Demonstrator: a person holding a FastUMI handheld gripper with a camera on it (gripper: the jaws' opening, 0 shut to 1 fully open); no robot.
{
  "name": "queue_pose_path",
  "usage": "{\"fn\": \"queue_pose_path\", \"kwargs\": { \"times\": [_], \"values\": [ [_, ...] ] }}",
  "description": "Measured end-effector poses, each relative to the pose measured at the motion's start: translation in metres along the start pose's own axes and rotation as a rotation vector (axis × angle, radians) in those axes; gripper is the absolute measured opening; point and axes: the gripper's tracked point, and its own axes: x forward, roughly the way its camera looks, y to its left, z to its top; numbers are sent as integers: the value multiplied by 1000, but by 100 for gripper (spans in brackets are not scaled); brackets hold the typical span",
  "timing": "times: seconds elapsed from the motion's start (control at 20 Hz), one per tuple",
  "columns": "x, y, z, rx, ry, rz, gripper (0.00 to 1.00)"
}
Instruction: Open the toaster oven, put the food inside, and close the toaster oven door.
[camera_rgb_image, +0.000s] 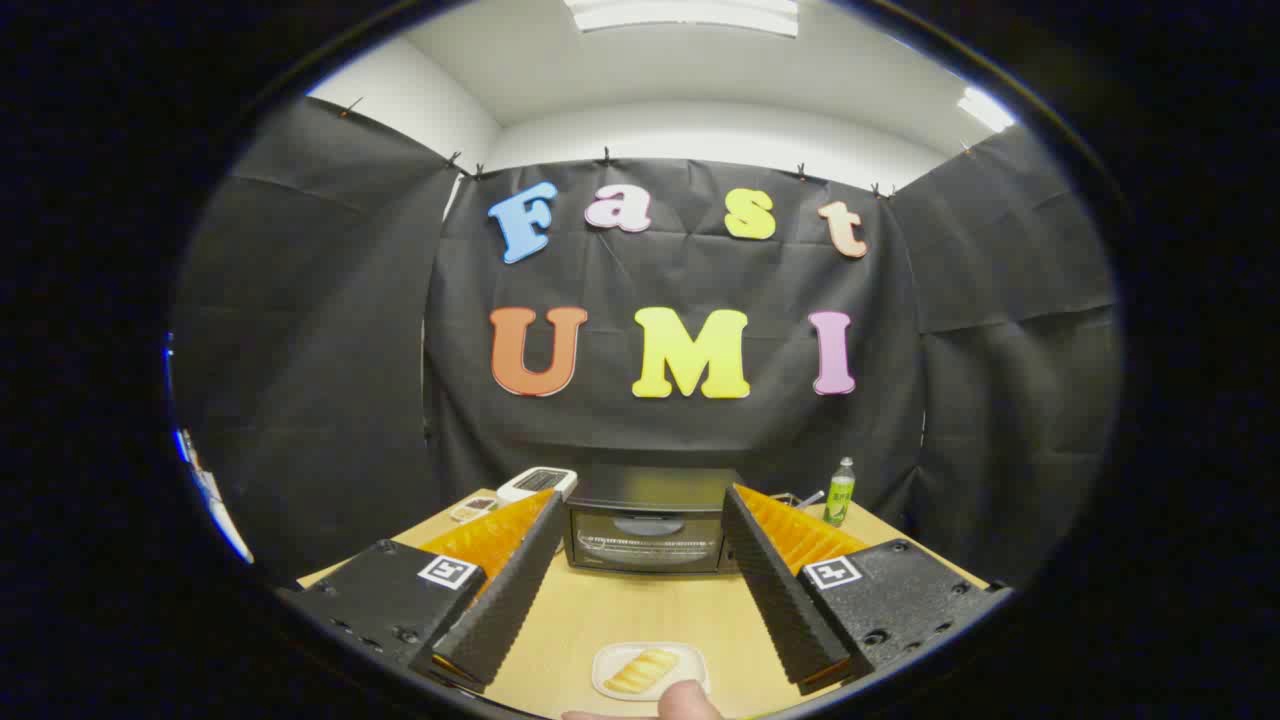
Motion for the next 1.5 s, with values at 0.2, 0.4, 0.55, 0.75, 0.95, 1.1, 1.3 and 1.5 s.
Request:
{"fn": "queue_pose_path", "kwargs": {
  "times": [0.2, 0.4, 0.55, 0.75, 0.95, 1.1, 1.3, 1.5],
  "values": [
    [3, -1, -2, 11, 6, -4, 100],
    [5, -5, -3, 14, -3, -24, 100],
    [7, -4, -4, 14, 1, -23, 100],
    [11, 2, -13, 15, 37, 1, 100],
    [17, -2, -26, 25, 92, 5, 100],
    [20, -11, -23, 25, 71, -38, 100],
    [27, -14, -30, 21, 73, -53, 100],
    [45, -25, -49, 21, 96, -77, 100]
  ]
}}
